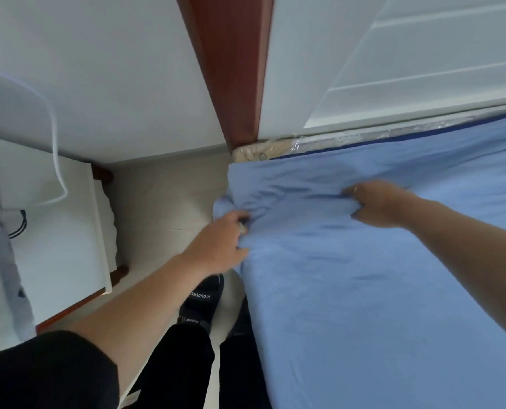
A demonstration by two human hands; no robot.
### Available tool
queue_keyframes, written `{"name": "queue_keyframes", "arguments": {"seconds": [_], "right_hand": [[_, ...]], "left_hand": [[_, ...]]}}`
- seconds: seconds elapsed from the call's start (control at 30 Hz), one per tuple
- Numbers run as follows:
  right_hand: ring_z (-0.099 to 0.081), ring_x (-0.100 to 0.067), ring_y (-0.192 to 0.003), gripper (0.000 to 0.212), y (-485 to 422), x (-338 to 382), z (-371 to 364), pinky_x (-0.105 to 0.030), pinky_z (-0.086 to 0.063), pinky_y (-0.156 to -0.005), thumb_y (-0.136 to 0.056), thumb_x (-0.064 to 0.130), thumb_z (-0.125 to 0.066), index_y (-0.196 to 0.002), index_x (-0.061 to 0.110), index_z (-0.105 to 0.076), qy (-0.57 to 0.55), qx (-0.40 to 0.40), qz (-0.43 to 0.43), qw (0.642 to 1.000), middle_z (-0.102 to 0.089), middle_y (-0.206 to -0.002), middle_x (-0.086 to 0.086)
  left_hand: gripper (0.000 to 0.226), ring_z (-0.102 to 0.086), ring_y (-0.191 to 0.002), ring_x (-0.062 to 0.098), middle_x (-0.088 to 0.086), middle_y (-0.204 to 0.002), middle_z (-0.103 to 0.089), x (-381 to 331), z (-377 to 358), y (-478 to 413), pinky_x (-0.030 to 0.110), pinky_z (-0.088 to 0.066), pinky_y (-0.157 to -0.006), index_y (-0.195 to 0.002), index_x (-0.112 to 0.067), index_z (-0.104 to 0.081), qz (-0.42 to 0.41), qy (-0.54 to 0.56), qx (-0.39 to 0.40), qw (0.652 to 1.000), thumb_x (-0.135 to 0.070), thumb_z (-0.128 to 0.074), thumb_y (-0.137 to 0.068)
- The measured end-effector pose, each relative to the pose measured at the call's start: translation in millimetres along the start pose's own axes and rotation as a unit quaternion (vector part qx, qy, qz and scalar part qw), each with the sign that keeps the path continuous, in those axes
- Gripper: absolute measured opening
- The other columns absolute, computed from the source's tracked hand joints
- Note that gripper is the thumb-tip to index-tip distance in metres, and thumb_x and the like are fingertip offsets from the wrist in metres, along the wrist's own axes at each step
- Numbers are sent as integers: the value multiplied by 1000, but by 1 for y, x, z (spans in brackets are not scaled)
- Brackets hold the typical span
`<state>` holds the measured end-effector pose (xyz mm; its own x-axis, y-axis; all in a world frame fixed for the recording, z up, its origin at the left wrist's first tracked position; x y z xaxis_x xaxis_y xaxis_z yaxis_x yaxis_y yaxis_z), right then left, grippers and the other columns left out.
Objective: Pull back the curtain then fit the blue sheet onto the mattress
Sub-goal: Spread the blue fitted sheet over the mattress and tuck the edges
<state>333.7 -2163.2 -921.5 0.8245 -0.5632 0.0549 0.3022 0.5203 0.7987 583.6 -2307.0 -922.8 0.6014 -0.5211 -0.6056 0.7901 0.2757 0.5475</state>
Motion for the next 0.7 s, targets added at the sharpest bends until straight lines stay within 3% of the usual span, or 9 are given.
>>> {"name": "queue_keyframes", "arguments": {"seconds": [0.07, 0.17, 0.23, 0.3, 0.33, 0.4, 0.47, 0.6, 0.7], "right_hand": [[-62, -28, -113, 43, 20, 3, -47, -28, -48, -89, -85, 28, -60, -127, 17, -63, 27, 119, -8, 993, -66, -124, -8], [-59, -21, -77, 17, 87, -6, -109, -26, -43, -77, -74, 35, -69, -80, 19, -67, 92, 374, -32, 922, -62, -88, -4], [-65, -17, -77, 21, 136, -27, -114, -26, -49, -81, -59, 38, -76, -62, 18, -70, 101, 481, -71, 868, -69, -74, 2], [-71, -15, -86, 28, 168, -38, -105, -30, -54, -85, -60, 34, -79, -84, 20, -80, 72, 558, -88, 822, -77, -85, 5], [-71, -19, -97, 46, 168, -43, -98, -33, -53, -90, -62, 33, -80, -105, 17, -77, 77, 560, -80, 821, -77, -102, 0], [-68, -25, -106, 62, 148, -42, -82, -32, -53, -86, -67, 36, -79, -122, 12, -69, 126, 516, -52, 846, -72, -116, -7], [-65, -23, -91, 50, 105, -32, -70, -26, -47, -69, -75, 33, -76, -117, 8, -70, 144, 440, -42, 885, -70, -106, -7], [-66, -26, -93, 28, -5, 6, -2, -30, -52, -77, -83, 14, -60, -109, 10, -69, 67, 117, -17, 991, -70, -105, -10], [-62, -34, -102, 22, -45, 15, 37, -34, -44, -75, -87, 19, -55, -107, 27, -57, 35, -67, -38, 996, -63, -112, -8]], "left_hand": [[32, -63, -101, 25, -4, -113, -63, -17, -40, 31, 33, -52, -78, -104, -13, -65, 3, 8, 120, 993, -22, -55, -74], [16, -62, -61, 31, -4, -55, -52, -53, -94, 95, 26, -39, -51, -64, -10, -50, 30, 46, 344, 938, -23, -58, -69], [22, -62, -58, 7, -12, -60, -61, -87, -114, 142, 20, -45, -51, -83, -7, -60, 38, 98, 499, 860, -24, -69, -72], [23, -62, -65, -10, -25, -74, -69, -111, -115, 163, 8, -46, -58, -100, -16, -66, 45, 168, 581, 795, -16, -69, -77], [20, -63, -70, -4, -19, -82, -72, -110, -111, 156, 11, -47, -60, -98, -15, -68, 45, 158, 580, 798, -10, -69, -79], [16, -59, -74, 13, 3, -86, -67, -92, -97, 120, 20, -44, -55, -97, -2, -65, 28, 71, 527, 846, -5, -66, -81], [15, -55, -77, 18, 7, -87, -60, -56, -79, 75, 22, -41, -52, -97, 1, -61, 45, 21, 467, 883, -1, -62, -82], [23, -60, -104, 31, 15, -112, -61, 41, -13, -18, 29, -40, -72, -110, -7, -54, 164, -52, 208, 963, -6, -52, -87], [40, -59, -113, 35, 18, -125, -59, 79, 27, -52, 36, -46, -79, -124, -9, -52, 208, -56, 26, 976, -10, -50, -84]]}}
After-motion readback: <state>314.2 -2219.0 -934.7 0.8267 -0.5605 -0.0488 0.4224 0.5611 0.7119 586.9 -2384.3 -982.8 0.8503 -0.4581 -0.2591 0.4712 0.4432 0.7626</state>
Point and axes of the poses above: each hand's wrist, its own y-axis away from the middle knuckle, its own z-axis out of the back of the hand, x = y × z, the point moved 10 cm from there along -y, towards the middle knuckle
